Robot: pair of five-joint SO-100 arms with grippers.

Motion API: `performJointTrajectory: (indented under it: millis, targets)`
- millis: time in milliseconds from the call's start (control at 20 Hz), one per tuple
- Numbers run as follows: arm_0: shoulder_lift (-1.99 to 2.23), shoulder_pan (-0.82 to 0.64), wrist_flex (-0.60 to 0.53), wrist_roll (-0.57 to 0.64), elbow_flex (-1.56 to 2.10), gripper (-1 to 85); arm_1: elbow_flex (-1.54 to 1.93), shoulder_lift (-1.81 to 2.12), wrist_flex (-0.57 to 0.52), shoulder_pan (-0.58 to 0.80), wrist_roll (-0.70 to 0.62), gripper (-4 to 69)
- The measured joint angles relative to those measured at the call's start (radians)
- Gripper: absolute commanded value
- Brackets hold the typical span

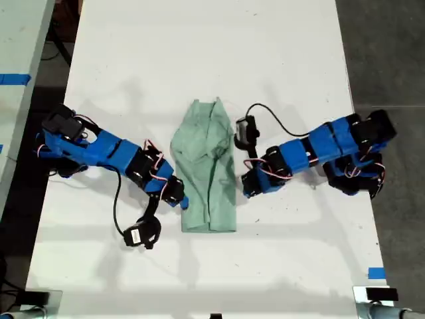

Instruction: Fold t shirt

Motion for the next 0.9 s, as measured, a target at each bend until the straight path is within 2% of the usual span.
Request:
performJointTrajectory:
  millis: [100, 350, 400, 450, 600, 700, 800, 900]
  targets:
    - [-0.071, 0.023, 0.012, -0.008, -0.048, 23.8, -0.118, -0.098, 0.044, -0.006, -0.011, 1.5]
    - [-0.178, 0.017, 0.011, -0.037, -0.052, 23.1, -0.163, -0.114, 0.063, -0.018, -0.014, 1.5]
    - [-0.212, 0.014, 0.002, -0.037, -0.052, 20.9, -0.163, -0.114, 0.066, -0.026, -0.012, 1.5]
    - [-0.245, 0.008, -0.015, -0.038, -0.052, 9.5, -0.166, -0.115, 0.071, -0.032, -0.012, 1.5]
    - [-0.31, -0.002, -0.063, -0.032, -0.109, -0.3, -0.229, -0.146, 0.072, -0.066, -0.002, 1.5]
    - [-0.313, -0.008, -0.08, -0.031, -0.118, -0.3, -0.311, -0.25, 0.072, -0.098, 0.011, 2.6]
    - [-0.313, -0.009, -0.086, -0.031, -0.118, -0.3, -0.469, -0.394, 0.094, -0.126, 0.02, 17.9]
    - [-0.314, -0.009, -0.086, -0.031, -0.118, -0.3, -0.56, -0.44, 0.1, -0.144, 0.038, 23.7]
